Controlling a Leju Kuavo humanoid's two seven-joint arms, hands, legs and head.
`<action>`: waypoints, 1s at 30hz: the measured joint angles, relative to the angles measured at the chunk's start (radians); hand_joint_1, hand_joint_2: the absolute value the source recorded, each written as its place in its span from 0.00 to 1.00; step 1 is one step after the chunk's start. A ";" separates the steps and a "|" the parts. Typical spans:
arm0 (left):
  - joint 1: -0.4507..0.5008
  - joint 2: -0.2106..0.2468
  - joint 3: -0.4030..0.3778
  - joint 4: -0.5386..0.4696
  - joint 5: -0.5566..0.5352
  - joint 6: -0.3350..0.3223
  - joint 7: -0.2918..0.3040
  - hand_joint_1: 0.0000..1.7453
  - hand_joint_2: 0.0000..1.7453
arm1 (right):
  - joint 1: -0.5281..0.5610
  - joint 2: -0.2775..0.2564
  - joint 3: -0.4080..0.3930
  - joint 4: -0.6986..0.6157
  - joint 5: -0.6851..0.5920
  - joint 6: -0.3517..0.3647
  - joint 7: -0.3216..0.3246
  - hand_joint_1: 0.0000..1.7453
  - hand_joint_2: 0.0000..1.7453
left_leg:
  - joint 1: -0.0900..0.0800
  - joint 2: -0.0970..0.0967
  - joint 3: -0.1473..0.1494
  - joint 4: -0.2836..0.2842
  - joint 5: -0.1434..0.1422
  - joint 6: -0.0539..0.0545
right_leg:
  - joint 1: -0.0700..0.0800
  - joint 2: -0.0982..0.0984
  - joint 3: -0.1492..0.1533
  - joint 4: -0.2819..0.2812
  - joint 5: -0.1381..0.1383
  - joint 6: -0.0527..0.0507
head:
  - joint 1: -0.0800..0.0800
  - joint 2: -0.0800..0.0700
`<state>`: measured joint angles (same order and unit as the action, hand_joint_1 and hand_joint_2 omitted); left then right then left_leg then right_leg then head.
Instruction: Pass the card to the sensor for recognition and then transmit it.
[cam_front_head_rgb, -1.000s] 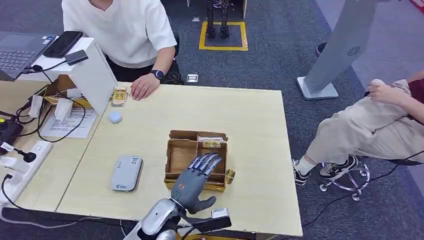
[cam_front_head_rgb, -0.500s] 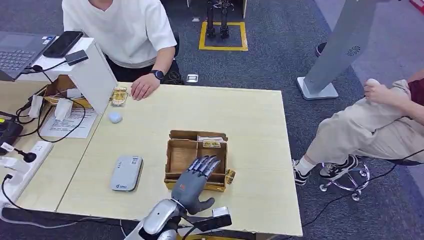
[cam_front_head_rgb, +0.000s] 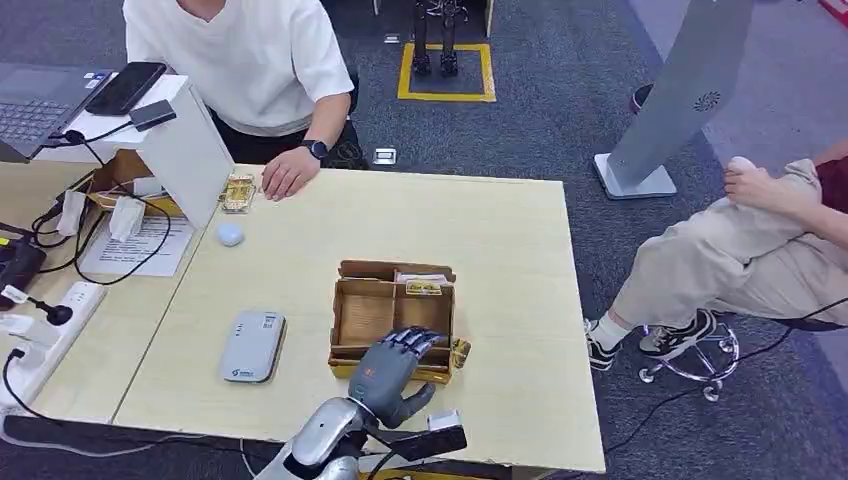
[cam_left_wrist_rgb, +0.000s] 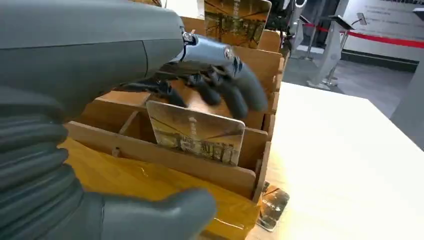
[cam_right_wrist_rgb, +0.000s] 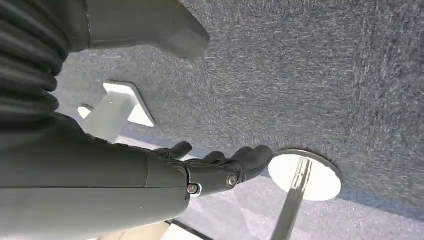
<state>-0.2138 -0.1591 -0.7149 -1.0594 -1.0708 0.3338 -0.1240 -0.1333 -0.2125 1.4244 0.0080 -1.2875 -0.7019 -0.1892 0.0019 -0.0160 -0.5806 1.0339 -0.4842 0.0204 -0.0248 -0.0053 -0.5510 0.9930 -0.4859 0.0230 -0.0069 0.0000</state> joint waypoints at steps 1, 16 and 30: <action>0.000 0.000 0.000 0.003 0.003 0.006 0.000 1.00 1.00 | 0.000 0.000 0.002 0.000 0.000 0.000 0.000 0.00 1.00 | 0.000 0.000 0.000 0.000 0.000 0.000 | 0.000 0.000 0.000 0.000 0.000 0.000 | 0.000 0.000; -0.007 -0.002 0.000 0.014 0.021 0.048 -0.017 1.00 1.00 | -0.001 0.004 0.010 0.000 -0.008 0.000 0.000 0.00 1.00 | 0.000 0.000 0.000 0.000 0.000 0.000 | 0.000 0.000 0.000 0.000 0.000 0.000 | 0.000 0.000; 0.000 -0.001 0.000 0.014 0.051 0.067 -0.042 1.00 1.00 | -0.001 0.008 0.011 0.000 -0.007 0.000 -0.003 0.00 1.00 | 0.000 0.000 0.000 0.000 0.000 0.000 | 0.000 0.000 0.000 0.000 0.000 0.000 | 0.000 0.000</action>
<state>-0.2140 -0.1602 -0.7145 -1.0456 -1.0193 0.4009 -0.1659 -0.1345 -0.2045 1.4351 0.0080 -1.2943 -0.7019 -0.1922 0.0019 -0.0161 -0.5807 1.0339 -0.4841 0.0203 -0.0247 -0.0054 -0.5509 0.9931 -0.4859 0.0230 -0.0069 0.0000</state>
